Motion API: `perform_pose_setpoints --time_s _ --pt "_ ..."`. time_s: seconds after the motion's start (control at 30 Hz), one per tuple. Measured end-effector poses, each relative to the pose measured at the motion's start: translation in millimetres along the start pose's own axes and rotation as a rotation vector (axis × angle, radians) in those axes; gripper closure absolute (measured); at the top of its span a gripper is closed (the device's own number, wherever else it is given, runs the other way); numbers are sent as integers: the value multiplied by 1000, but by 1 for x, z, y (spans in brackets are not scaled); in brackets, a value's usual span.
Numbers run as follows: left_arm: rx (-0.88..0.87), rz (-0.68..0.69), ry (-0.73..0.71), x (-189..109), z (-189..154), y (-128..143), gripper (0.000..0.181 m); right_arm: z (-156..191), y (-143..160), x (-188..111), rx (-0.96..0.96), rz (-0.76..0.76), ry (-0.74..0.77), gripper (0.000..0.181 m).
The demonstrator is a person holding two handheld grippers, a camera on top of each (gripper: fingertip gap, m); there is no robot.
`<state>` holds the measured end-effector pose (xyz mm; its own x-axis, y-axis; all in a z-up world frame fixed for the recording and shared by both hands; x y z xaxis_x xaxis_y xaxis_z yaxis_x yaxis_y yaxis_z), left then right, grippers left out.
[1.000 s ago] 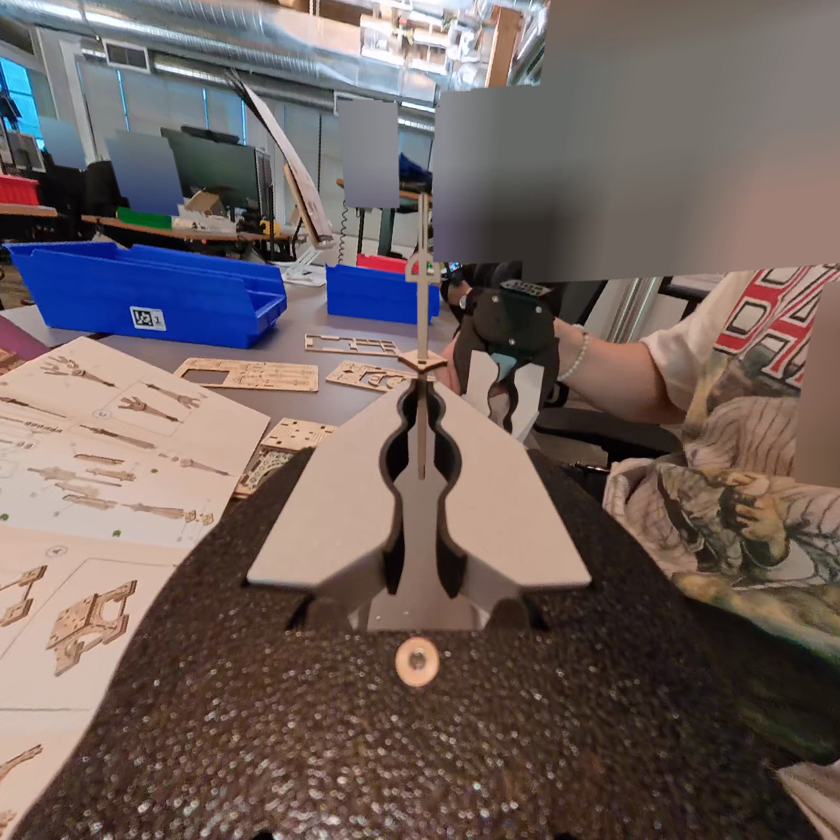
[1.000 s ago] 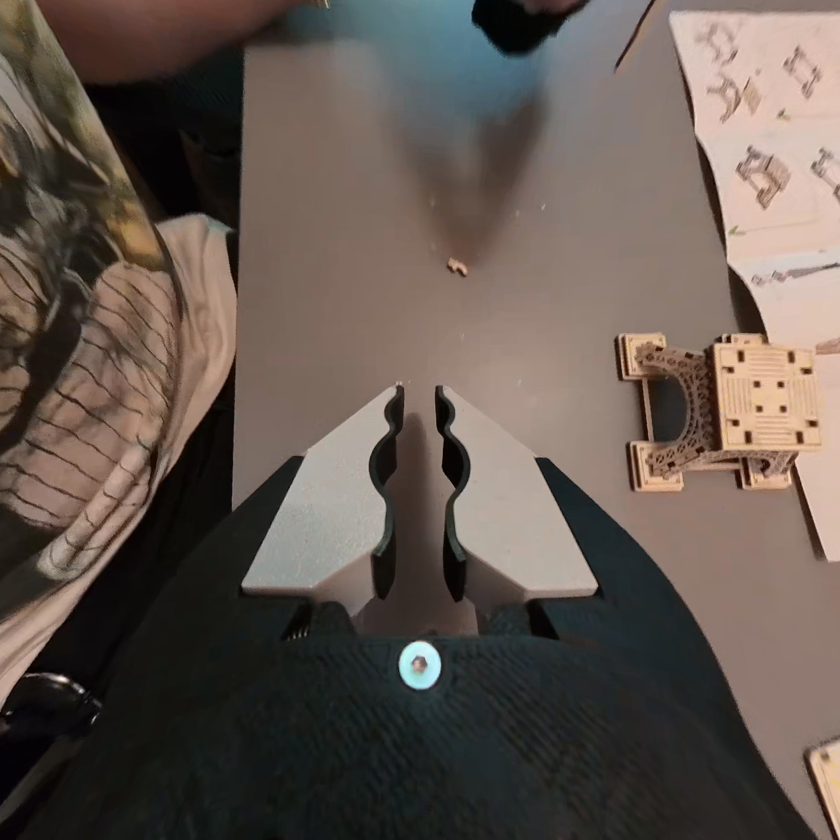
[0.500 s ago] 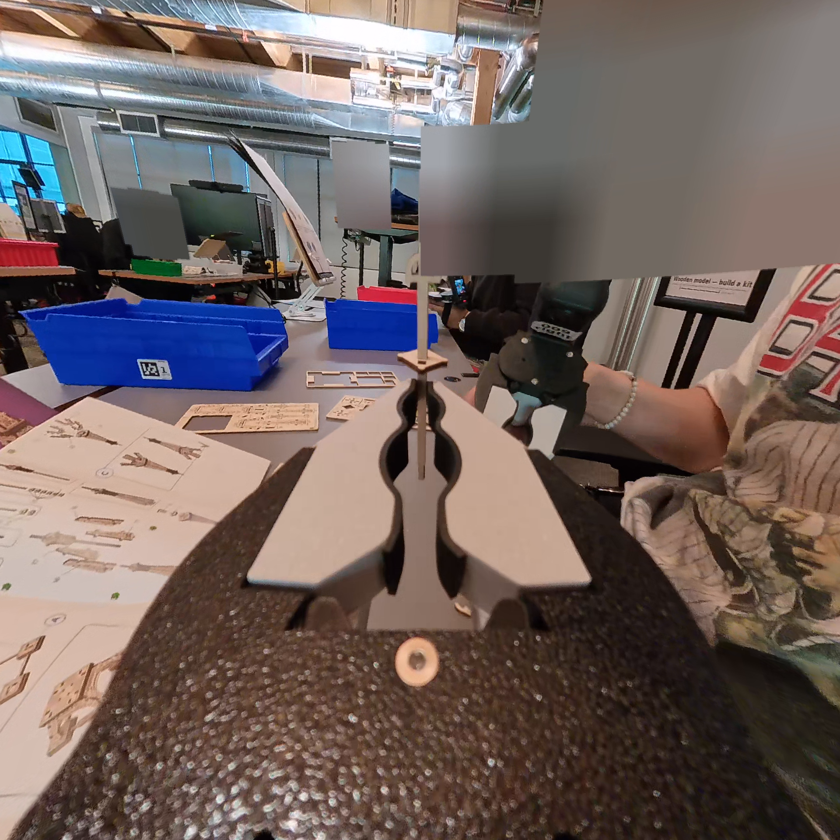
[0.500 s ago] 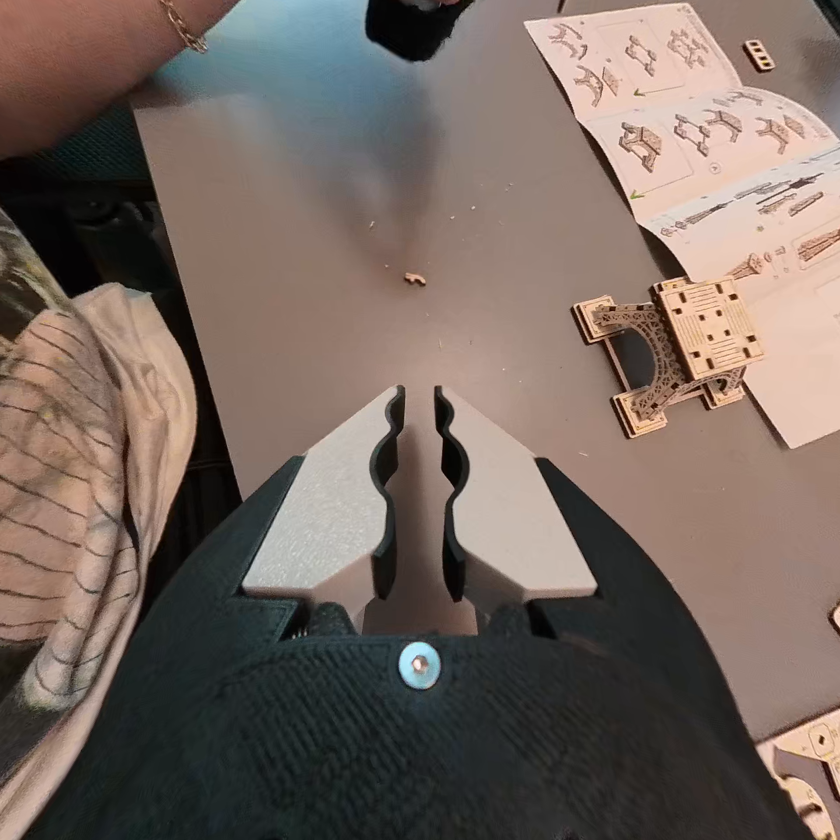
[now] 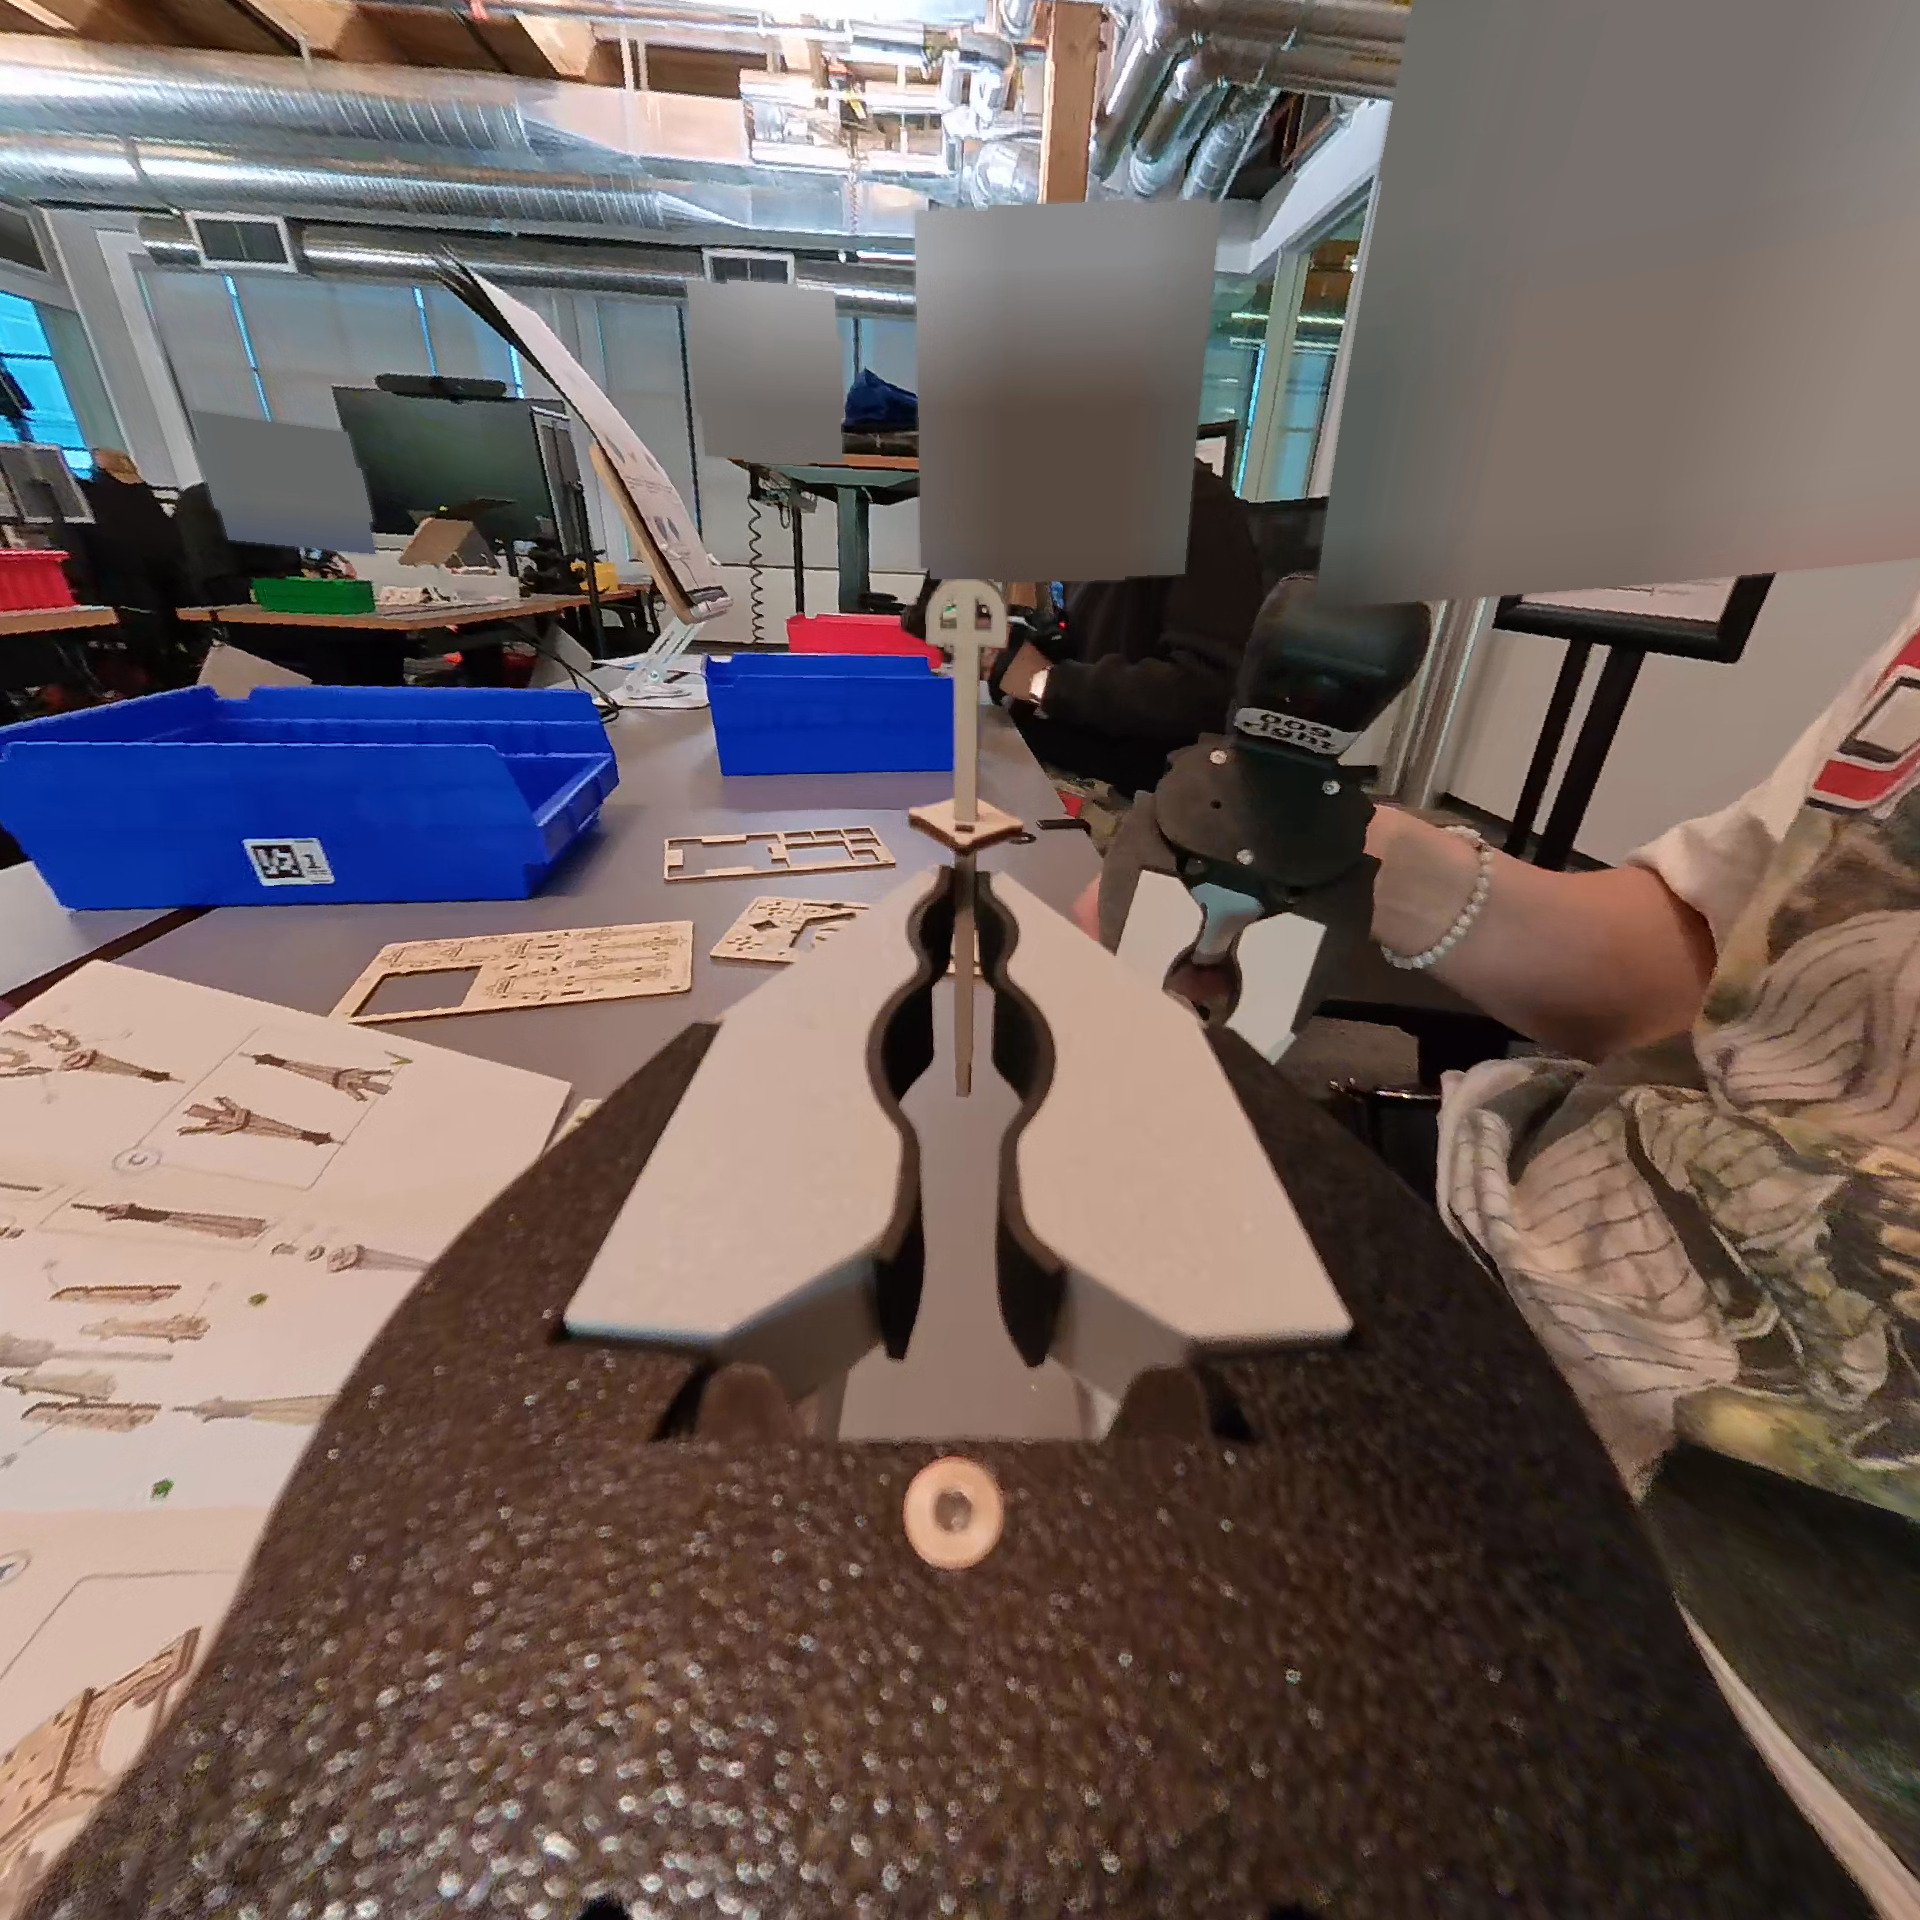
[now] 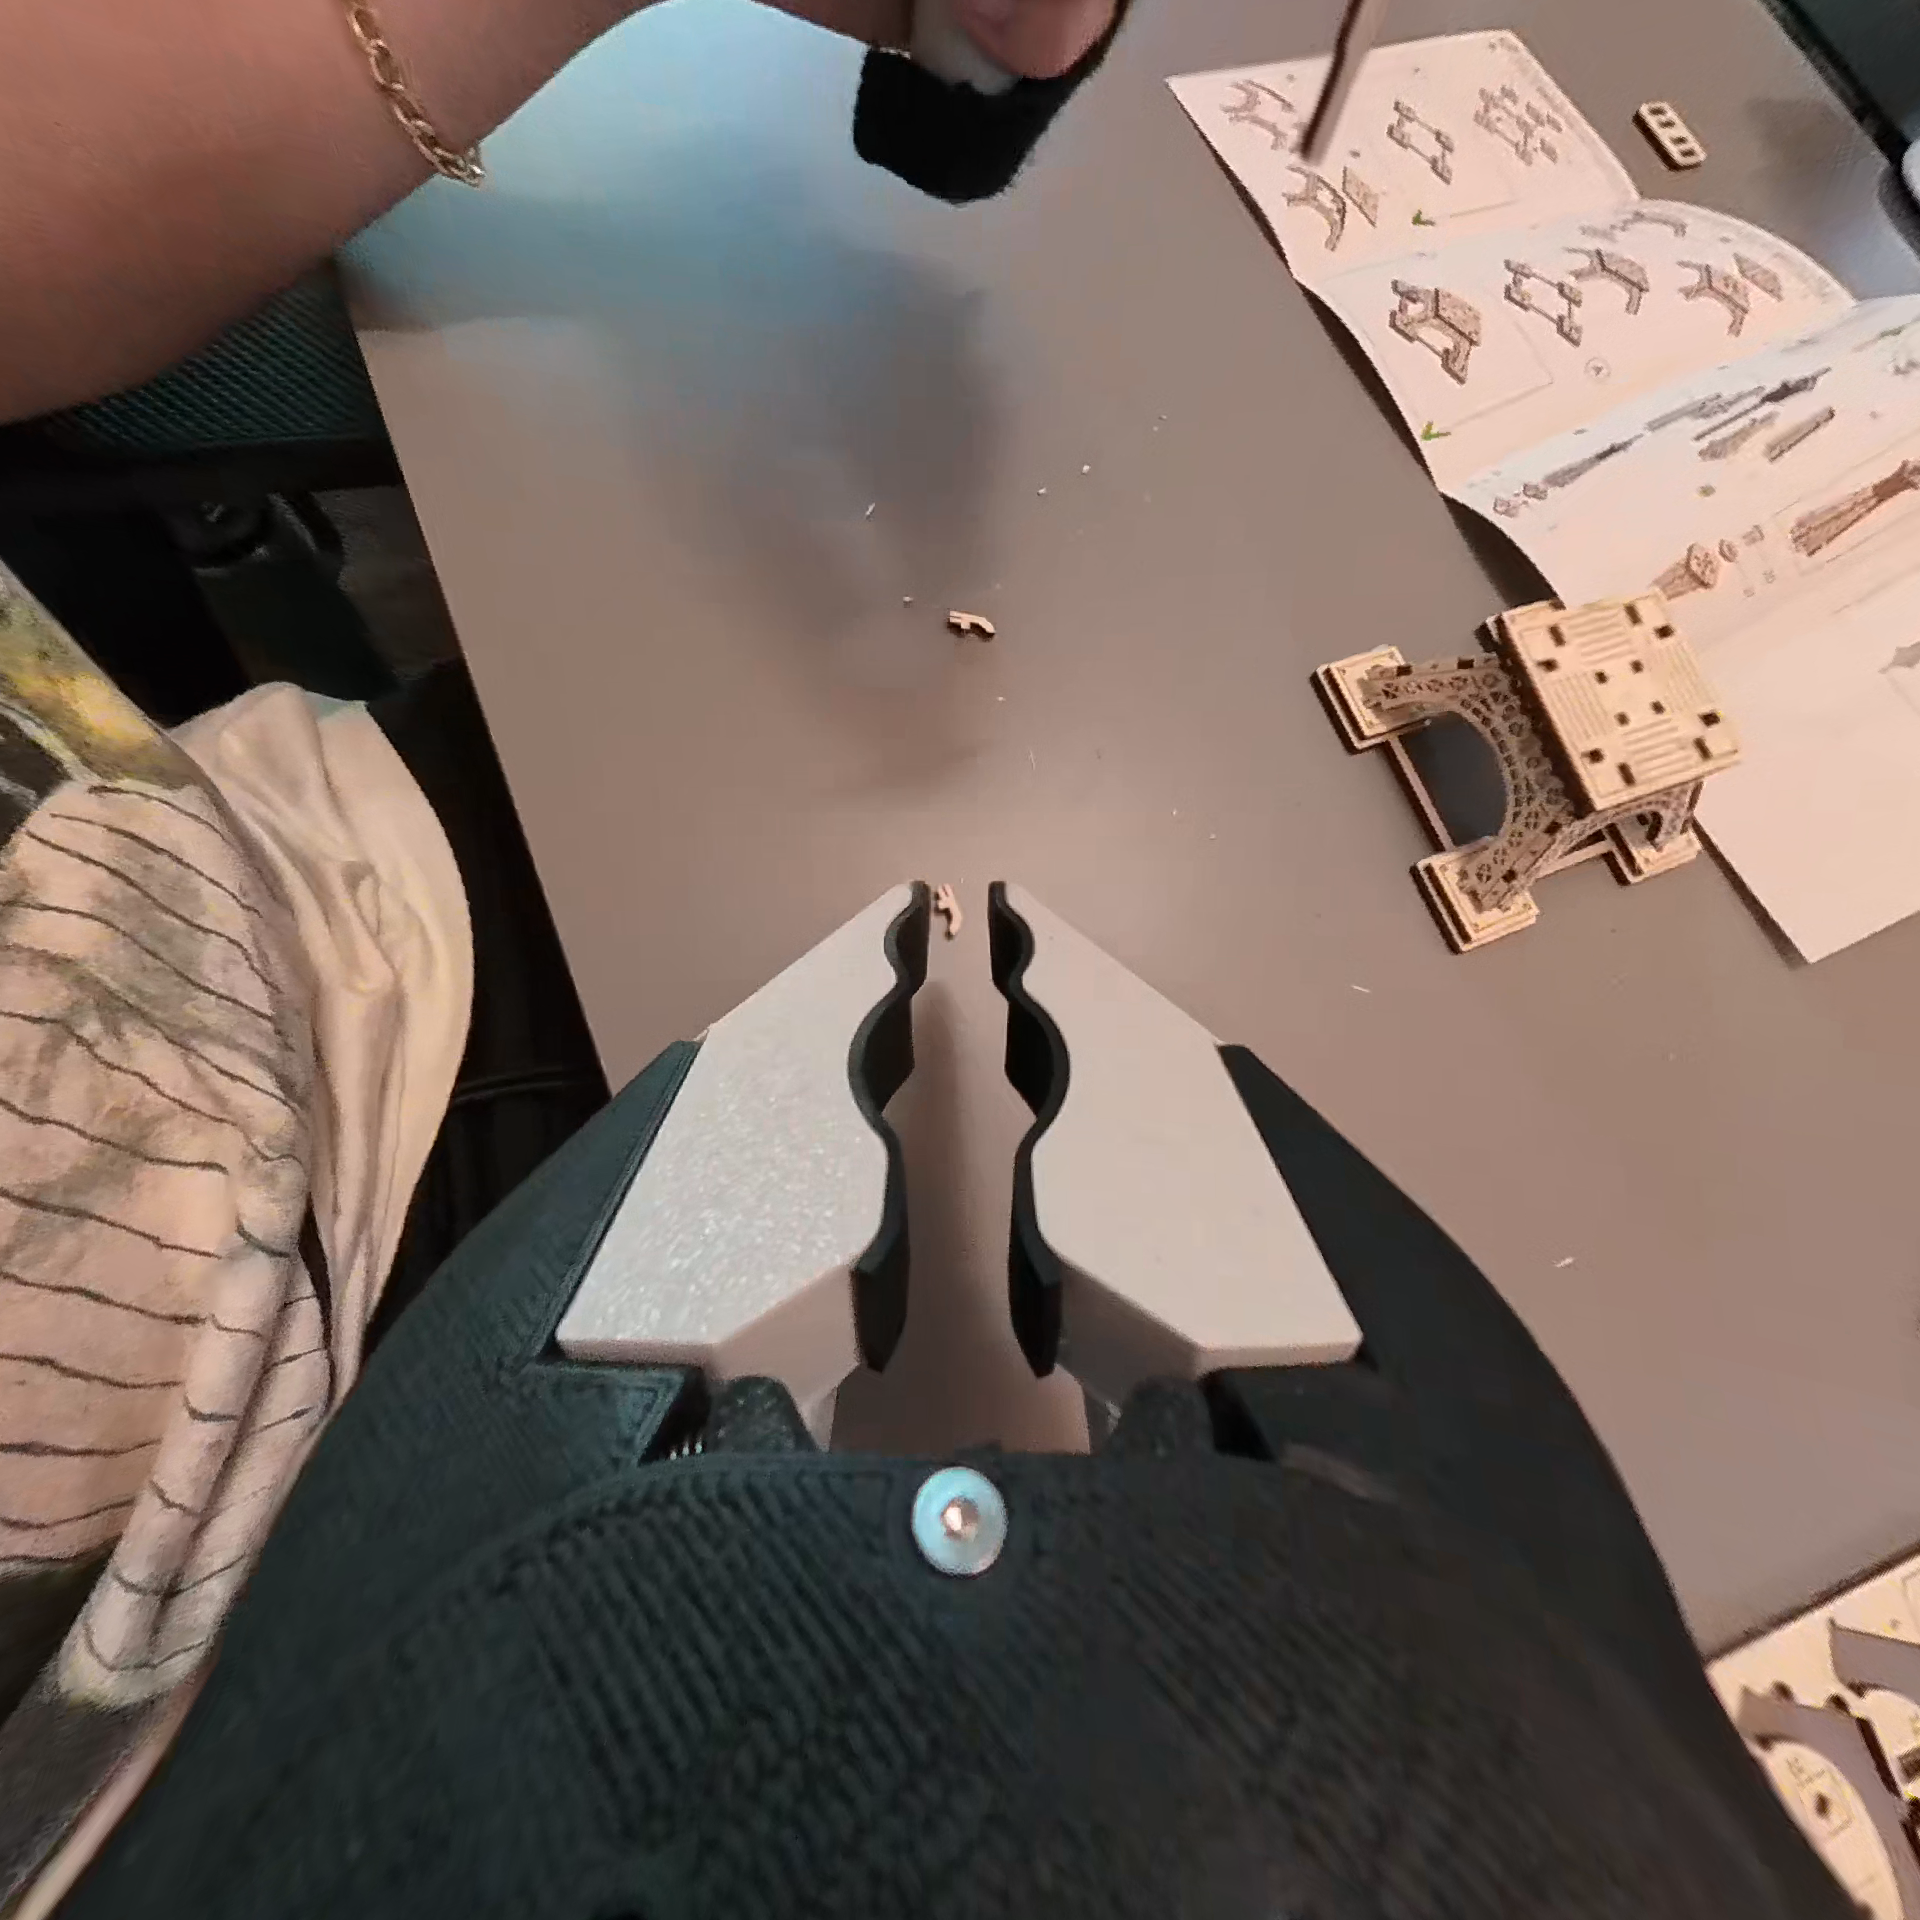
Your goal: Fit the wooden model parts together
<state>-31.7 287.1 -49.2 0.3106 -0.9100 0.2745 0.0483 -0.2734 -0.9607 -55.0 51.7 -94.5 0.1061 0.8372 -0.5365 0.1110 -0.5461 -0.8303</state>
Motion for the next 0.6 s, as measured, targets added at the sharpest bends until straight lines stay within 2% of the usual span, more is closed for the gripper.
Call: perform_pose_setpoints --time_s 0.03,0.3,0.6 --pt "-4 5 15 1 -1 1 181 0 0 1 -19 5 7 173" --pt "8 81 30 3 1 10 181 -5 2 20 -49 110 -82 174" --pt "-15 63 41 0 4 12 181 -9 4 26 -39 202 -140 175"
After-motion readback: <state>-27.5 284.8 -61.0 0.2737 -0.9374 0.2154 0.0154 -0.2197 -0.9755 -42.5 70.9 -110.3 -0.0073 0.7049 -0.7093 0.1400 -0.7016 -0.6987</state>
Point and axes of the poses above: each gripper's, where its closed fingertips meet, x out along the fingers, y out of its underside, z = x × y across the jaws, the point moved 10 cm from there along -x, back along the fingers, and after that the axes turned 9 degrees about -z, right-handed, at the moved point
